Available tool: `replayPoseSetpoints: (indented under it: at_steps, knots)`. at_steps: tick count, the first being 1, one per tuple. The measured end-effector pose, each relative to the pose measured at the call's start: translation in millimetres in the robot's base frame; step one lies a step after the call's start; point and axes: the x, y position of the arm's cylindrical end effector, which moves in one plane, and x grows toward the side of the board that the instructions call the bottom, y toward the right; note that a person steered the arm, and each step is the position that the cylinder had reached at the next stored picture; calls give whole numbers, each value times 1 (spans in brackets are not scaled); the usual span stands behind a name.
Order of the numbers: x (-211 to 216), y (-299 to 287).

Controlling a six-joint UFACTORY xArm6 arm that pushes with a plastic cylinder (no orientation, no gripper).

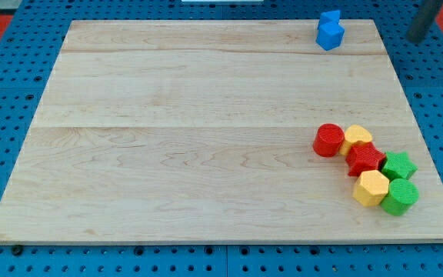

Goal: Separate the blue triangle from the blue cube

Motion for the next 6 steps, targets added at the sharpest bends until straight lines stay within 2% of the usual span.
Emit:
replayPoseSetpoints:
  at_steps: [1, 2, 3, 5, 6]
  knots:
    - [-20, -3]
    - [-21, -12]
    - [-21, -59]
    - [-20, -199]
    - [-2, -241]
